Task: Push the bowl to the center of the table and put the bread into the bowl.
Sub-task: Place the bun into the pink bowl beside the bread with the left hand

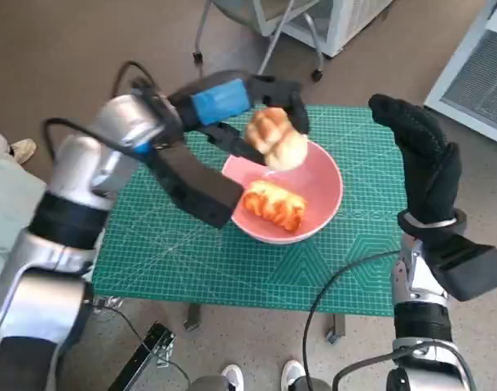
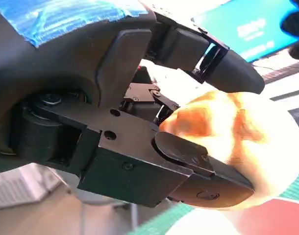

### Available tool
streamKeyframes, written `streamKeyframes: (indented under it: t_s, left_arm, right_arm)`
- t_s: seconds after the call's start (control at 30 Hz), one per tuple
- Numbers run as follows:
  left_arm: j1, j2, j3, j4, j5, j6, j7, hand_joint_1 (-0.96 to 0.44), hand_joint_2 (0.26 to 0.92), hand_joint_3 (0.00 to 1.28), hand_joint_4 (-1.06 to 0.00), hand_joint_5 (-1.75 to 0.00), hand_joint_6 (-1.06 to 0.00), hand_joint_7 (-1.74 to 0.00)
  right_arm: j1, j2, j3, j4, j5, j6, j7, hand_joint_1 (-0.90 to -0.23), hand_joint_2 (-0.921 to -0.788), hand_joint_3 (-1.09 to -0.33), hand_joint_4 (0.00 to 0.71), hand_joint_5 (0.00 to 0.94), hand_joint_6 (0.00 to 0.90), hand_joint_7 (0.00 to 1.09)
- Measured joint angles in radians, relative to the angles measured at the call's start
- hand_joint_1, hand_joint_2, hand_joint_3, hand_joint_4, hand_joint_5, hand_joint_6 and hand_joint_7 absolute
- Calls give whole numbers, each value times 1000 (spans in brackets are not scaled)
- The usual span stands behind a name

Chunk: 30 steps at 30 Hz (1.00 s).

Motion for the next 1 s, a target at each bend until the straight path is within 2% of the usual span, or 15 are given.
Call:
streamKeyframes:
  t_s: [0.03,0.13,0.23,0.43,0.7,1.0]
  left_arm:
    - [-1,-8,-7,13,6,5,5,37,899,193,-375,-775,-472,-818]
    - [-1,-22,-33,39,30,30,15,49,914,88,-389,-279,-494,-379]
    - [-2,-28,-58,53,61,51,19,51,919,55,-378,-104,-499,-226]
    - [-3,-30,-88,64,99,67,39,49,921,55,-337,-15,-491,-143]
    - [-6,-30,-98,64,123,87,53,20,921,124,-304,-1,-502,-112]
    - [-10,-30,-105,64,125,92,55,-12,921,129,-264,0,-503,-93]
  right_arm:
    - [2,0,0,-2,0,0,0,-571,-921,-795,372,4,46,754]
    - [8,0,-2,-9,0,-1,0,-571,-921,-792,368,2,44,749]
    - [13,0,-5,-15,0,-3,0,-572,-921,-790,366,1,43,747]
    - [18,0,-12,-23,-5,-14,-7,-574,-921,-789,365,1,39,744]
    - [21,-1,-18,-23,-40,-28,-37,-571,-921,-795,365,0,38,745]
    - [22,-1,-20,-23,-70,-35,-62,-569,-921,-796,365,0,39,748]
